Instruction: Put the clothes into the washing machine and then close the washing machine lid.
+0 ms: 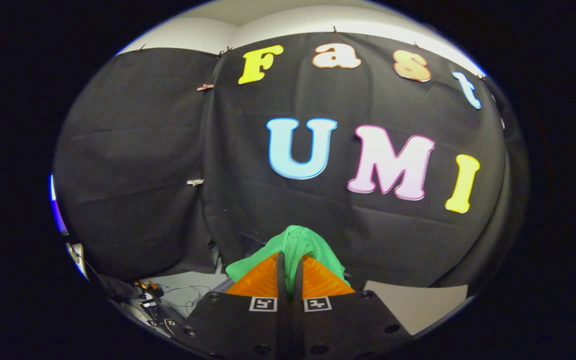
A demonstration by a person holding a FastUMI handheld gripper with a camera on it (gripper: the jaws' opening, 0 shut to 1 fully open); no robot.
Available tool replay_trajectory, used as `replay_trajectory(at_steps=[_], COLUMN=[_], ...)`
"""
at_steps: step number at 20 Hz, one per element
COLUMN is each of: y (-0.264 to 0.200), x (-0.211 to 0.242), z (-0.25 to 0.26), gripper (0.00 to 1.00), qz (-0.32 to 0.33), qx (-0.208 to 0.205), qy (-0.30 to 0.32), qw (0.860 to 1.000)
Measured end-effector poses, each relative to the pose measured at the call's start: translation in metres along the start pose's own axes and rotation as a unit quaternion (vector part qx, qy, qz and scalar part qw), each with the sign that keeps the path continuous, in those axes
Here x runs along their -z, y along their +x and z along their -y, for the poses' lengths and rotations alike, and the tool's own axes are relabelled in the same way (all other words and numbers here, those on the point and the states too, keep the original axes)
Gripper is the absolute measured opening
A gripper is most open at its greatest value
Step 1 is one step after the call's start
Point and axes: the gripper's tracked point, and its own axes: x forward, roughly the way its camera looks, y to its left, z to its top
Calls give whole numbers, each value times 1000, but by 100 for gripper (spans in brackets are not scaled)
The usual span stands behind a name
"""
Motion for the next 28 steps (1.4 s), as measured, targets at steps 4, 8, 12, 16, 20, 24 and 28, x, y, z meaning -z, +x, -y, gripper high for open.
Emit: replay_trajectory(at_steps=[4, 8, 12, 16, 20, 24, 28], y=[48, 93, 142, 171, 182, 180, 178], x=[48, 102, 174, 229, 255, 270, 261], z=[-34, -50, -55, -48, -34, -28, -36], gripper=[5, 5, 5, 5, 5, 29, 100], qz=[-47, -97, -160, -227, -267, -300, -287], qx=[-38, -59, -85, -90, -76, -69, -85], qy=[-13, -41, -49, -31, -24, -5, -5], qw=[998, 993, 982, 969, 960, 951, 954])
